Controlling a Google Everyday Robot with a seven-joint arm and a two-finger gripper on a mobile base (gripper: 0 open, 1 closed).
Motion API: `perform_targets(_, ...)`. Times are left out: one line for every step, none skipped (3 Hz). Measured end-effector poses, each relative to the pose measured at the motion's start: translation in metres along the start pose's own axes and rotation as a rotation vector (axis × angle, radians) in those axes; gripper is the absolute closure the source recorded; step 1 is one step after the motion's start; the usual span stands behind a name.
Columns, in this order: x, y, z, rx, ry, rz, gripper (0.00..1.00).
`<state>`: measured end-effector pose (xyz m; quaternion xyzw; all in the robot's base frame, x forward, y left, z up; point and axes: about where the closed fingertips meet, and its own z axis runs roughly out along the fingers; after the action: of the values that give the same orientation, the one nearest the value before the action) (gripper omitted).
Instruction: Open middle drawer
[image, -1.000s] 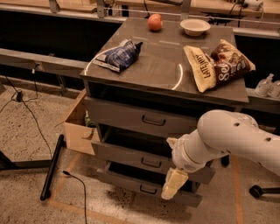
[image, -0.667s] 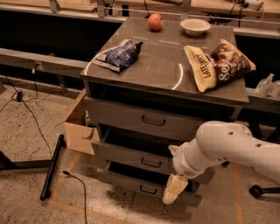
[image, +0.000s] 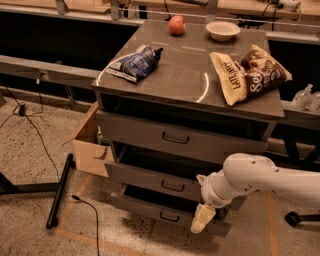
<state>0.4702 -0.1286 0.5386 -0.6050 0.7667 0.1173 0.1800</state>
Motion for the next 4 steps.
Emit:
perform_targets(0.02, -0.018, 0.023, 0.008, 0.013, -0.002, 0.0)
perform_targets(0.038, -0.04, 0.04, 0.017, 0.028, 0.0, 0.0)
perform_targets(0.055, -0.057, 0.054, 0.018, 0.049, 0.008, 0.0)
perform_targets(0.069, -0.071, 0.069, 0.011, 0.068, 0.018, 0.0)
